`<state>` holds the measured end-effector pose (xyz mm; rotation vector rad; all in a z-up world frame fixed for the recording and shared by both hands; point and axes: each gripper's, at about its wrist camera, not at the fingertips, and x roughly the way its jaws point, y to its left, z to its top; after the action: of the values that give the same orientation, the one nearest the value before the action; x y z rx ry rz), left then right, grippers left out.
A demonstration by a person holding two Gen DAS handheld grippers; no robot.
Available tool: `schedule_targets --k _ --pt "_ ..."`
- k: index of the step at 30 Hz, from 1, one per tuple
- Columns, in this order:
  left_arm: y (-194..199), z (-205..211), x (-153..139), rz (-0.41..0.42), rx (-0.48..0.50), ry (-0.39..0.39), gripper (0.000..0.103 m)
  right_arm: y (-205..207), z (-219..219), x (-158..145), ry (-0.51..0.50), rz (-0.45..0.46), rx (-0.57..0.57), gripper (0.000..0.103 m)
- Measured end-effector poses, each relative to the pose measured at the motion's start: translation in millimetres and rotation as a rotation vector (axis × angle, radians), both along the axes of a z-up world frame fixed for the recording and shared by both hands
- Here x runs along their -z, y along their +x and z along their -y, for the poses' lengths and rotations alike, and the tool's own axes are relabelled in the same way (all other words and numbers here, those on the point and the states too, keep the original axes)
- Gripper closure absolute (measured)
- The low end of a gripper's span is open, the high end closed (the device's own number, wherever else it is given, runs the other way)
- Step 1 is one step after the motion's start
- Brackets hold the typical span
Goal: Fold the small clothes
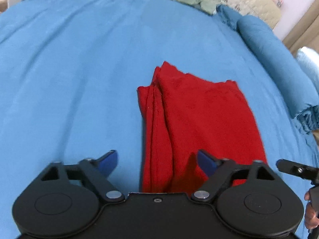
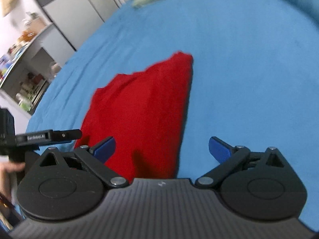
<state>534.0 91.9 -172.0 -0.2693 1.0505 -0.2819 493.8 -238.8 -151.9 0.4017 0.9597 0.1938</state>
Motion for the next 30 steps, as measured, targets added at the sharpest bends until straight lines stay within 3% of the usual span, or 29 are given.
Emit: schedule_targets --k 2,5,6,7,8,9,10,12,18,24,27,30 --pt "7.4 7.8 6.5 -0.002 0.03 0.021 0.022 11.1 -0.2 11.3 0.038 -0.028 0.01 0.0" --pt "12.9 15.2 11.5 0.011 0.059 0.03 0.026 17.7 -3.2 25.7 0.079 -0.041 0.003 0.013" --pt "13.5 16.5 13.0 0.013 0.065 0.022 0.038 19.0 -5.4 29.5 0.088 -0.046 0.004 0.02" --pt "13.9 18.4 13.3 0.009 0.078 -0.002 0.059 19.9 -6.5 32.0 0.091 -0.046 0.006 0.029" --pt "14.1 20.2 13.0 0.003 0.081 -0.025 0.063 19.2 -9.3 31.6 0.079 -0.035 0.007 0.032" --pt "13.6 23.1 10.7 0.009 0.076 -0.009 0.067 16.8 -14.1 30.7 0.06 -0.016 0.0 0.048" --pt "13.6 26.3 7.8 0.016 0.078 0.008 0.072 14.8 -16.3 27.1 0.051 0.004 -0.011 0.056" --pt "7.9 30.2 -1.3 0.036 0.079 0.039 0.076 10.3 -20.0 17.0 0.027 0.035 -0.016 0.061" --pt "-25.7 42.7 -47.3 0.085 0.091 0.031 0.078 -19.9 -23.7 -32.7 -0.001 0.131 -0.044 0.063" --pt "-107.6 67.2 -94.6 0.164 0.151 0.019 0.078 -104.2 0.4 -86.9 -0.036 0.193 -0.091 0.063" --pt "-149.7 86.4 -93.0 0.216 0.175 0.031 0.078 -153.6 14.8 -86.4 -0.037 0.21 -0.078 0.063" --pt "-175.3 105.7 -60.3 0.192 0.156 0.028 0.078 -191.6 25.1 -58.7 -0.067 0.205 -0.037 0.063"
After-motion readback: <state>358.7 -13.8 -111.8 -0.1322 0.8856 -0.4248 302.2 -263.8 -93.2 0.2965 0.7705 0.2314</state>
